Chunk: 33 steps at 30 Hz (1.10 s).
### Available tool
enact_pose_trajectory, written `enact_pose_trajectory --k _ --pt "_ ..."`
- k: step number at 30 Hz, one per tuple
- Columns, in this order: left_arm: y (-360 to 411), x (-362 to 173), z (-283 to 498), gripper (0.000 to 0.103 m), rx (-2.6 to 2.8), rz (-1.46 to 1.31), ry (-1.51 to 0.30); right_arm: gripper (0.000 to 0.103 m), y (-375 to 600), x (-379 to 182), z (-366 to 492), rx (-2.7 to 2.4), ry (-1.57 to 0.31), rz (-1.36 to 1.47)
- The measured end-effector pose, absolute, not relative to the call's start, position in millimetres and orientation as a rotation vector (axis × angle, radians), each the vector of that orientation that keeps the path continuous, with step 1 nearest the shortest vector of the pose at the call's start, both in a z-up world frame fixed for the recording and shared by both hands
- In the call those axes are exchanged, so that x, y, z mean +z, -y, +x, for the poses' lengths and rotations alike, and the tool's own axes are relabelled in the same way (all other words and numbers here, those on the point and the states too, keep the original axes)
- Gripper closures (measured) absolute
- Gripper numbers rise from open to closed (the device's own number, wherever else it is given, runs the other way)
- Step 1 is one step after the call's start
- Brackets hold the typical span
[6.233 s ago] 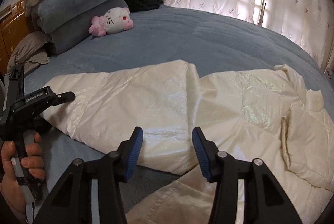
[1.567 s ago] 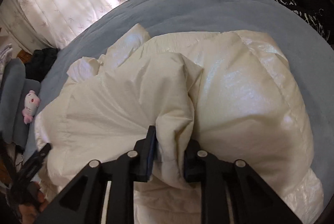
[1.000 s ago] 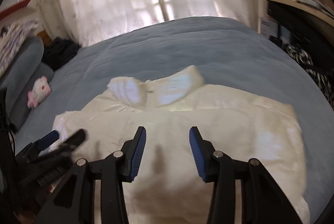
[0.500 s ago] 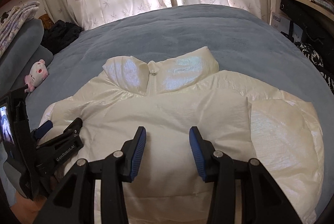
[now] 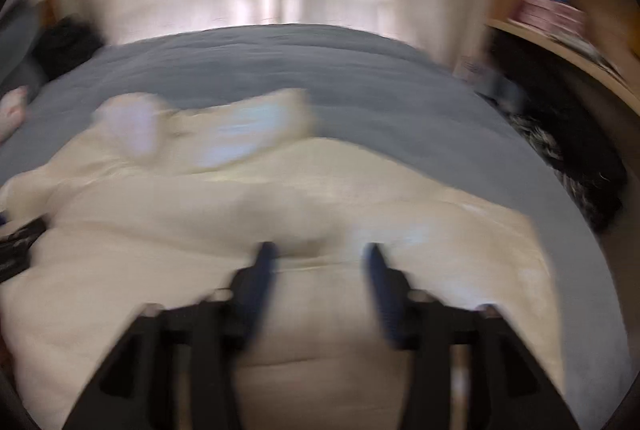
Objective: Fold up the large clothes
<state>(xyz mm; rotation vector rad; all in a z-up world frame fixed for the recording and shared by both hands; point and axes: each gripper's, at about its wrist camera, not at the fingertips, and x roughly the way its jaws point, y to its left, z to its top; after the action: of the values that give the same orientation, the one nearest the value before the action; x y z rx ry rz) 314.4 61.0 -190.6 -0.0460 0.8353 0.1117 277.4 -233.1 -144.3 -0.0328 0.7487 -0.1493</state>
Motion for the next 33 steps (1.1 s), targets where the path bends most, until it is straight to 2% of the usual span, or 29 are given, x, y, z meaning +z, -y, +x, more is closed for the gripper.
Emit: enact_pose_trajectory --k 3,8,22,28,33 --pt "-61.5 -193.1 313.1 0.000 0.096 -0.063 -0.833 0.029 263.8 -149.4 277.9 -0.116 -0.761 0.107" --pt "-66.9 -197.6 311.5 0.000 0.087 -0.091 -0.830 0.027 251.5 -156.5 278.4 -0.142 -0.747 0.033" --pt "-70.6 -200.4 308.9 0.000 0.082 -0.120 -0.825 0.023 254.5 -161.3 275.8 -0.133 -0.743 0.059" --pt "-64.5 -188.9 304.3 0.001 0.099 -0.076 -0.860 0.021 255.2 -157.6 281.9 -0.124 -0.814 0.068" --pt "-61.6 -166.8 277.3 0.001 0.063 -0.040 -0.888 0.021 264.0 -133.4 255.6 -0.085 -0.832 0.196"
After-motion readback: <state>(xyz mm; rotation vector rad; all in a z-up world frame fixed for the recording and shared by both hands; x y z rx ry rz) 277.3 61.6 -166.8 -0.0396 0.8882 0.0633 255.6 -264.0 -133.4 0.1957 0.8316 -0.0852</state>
